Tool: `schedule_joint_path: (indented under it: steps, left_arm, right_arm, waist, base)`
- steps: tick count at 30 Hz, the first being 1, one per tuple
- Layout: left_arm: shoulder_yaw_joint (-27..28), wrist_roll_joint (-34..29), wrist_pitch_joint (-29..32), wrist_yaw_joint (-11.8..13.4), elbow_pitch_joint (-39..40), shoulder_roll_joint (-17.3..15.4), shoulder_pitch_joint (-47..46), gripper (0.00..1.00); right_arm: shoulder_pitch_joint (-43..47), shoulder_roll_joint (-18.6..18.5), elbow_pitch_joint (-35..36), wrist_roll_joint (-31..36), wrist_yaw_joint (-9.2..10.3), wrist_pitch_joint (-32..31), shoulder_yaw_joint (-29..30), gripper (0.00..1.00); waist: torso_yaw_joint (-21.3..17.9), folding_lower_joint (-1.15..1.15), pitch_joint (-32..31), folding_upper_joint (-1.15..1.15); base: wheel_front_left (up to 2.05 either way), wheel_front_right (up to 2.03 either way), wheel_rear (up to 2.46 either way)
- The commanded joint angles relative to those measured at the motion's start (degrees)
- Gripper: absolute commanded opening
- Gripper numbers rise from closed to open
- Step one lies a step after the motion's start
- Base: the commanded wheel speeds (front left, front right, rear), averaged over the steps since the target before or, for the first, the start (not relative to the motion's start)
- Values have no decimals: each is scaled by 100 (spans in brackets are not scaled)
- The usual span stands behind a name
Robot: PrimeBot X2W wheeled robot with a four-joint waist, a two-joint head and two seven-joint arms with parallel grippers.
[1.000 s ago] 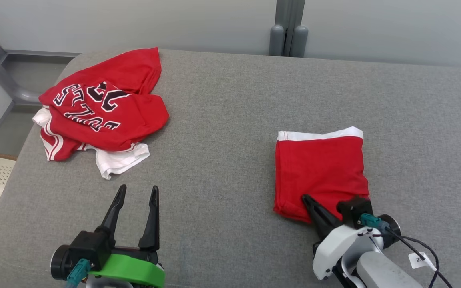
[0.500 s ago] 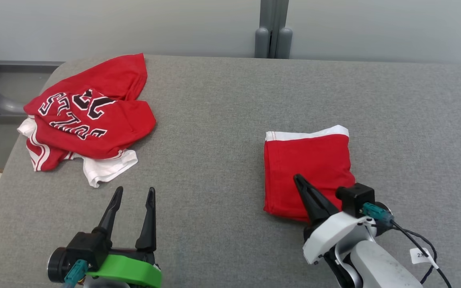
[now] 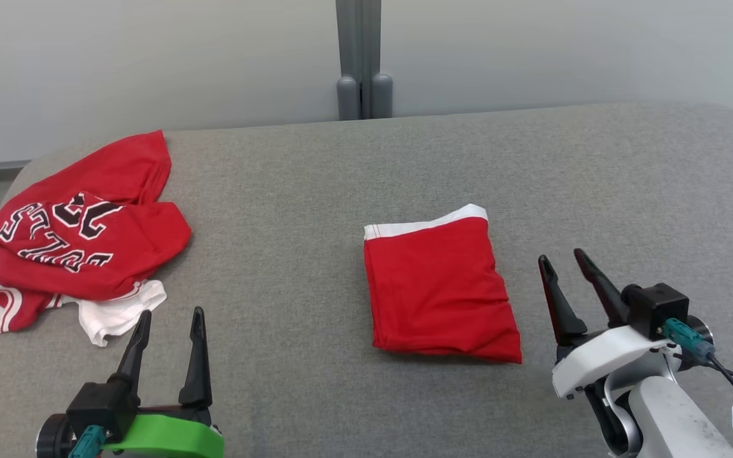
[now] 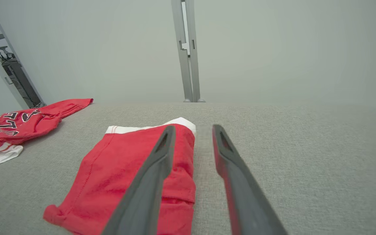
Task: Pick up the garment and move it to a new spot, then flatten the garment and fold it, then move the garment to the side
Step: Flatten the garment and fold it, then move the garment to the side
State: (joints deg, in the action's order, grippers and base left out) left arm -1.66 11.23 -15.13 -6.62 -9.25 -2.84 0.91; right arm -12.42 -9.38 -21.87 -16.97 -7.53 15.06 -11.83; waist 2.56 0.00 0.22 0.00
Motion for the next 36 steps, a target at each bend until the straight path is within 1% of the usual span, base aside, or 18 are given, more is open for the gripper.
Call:
schedule_joint_path:
  steps: [1, 6, 13, 23, 36]
  left_arm:
    - [63, -20, -1, -16, 21, -10, 108, 100]
    - [128, -85, -1, -27, 7, -10, 166, 100]
    - [225, -159, -1, -28, -22, -10, 221, 100]
    - [364, -265, -1, 6, 23, -10, 337, 100]
    - [491, -349, -1, 14, 41, -65, 418, 100]
  right_arm:
    - [87, -6, 81, 58, 8, 16, 84, 100]
    - [261, -5, 292, 113, 8, 16, 257, 100]
    - [527, 43, 548, 129, 8, 16, 377, 100]
    - [860, 172, 850, 222, 8, 16, 633, 100]
    - [1028, 260, 1081, 330, 8, 16, 821, 100]
  waist:
    - [-198, 0, -89, 0]
    - [-321, 0, -142, 0]
    - [-357, 0, -227, 0]
    - [-238, 0, -302, 0]
    - [-82, 0, -322, 0]
  base:
    - [0, 0, 0]
    - [0, 0, 0]
    - [0, 0, 0]
    - [0, 0, 0]
    - [0, 0, 0]
